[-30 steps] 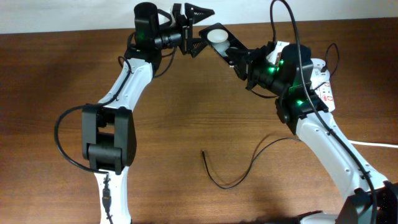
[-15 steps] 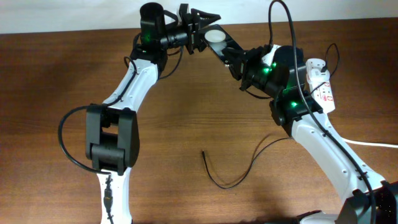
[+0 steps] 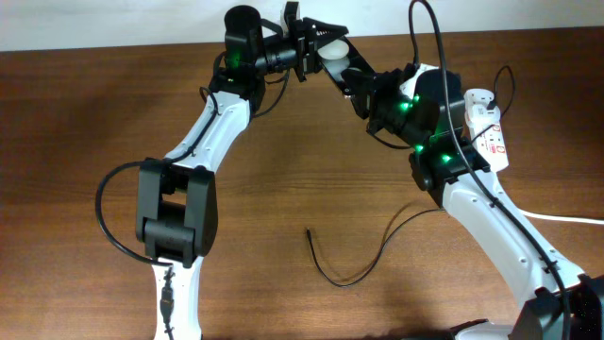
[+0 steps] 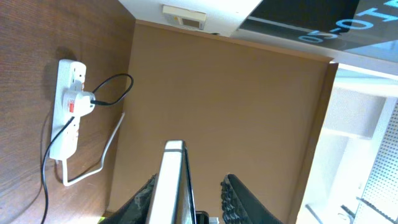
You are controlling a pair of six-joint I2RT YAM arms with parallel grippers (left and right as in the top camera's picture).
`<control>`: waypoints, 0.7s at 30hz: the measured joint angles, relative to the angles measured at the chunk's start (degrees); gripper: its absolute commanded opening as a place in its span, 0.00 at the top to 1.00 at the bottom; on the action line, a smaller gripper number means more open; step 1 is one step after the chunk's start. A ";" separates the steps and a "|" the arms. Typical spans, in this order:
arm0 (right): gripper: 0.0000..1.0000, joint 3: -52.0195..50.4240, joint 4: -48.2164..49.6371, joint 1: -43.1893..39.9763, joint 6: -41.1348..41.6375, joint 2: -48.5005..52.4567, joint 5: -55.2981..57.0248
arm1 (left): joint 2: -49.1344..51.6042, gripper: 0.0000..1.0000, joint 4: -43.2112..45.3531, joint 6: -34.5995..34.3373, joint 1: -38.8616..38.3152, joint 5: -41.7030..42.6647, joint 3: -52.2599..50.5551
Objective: Plug charger to phone and switch on socket
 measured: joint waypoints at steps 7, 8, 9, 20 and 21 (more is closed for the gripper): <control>0.96 0.00 0.39 0.37 0.09 -0.02 0.61 | 0.00 1.00 -0.13 -0.17 0.00 -0.04 0.00; 0.96 0.00 0.39 0.37 0.07 0.00 0.61 | 0.00 1.00 -0.13 -0.17 0.02 -0.02 0.00; 0.90 0.00 0.39 0.37 0.09 0.00 0.61 | 0.00 1.00 -0.13 -0.17 0.02 -0.04 0.00; 0.01 0.24 -0.11 0.74 -1.01 -0.04 0.37 | 0.00 1.00 0.04 0.28 0.35 0.04 0.00; 0.01 0.24 -0.98 0.74 -1.55 -0.04 0.37 | 0.00 1.00 0.81 0.31 1.18 0.57 0.00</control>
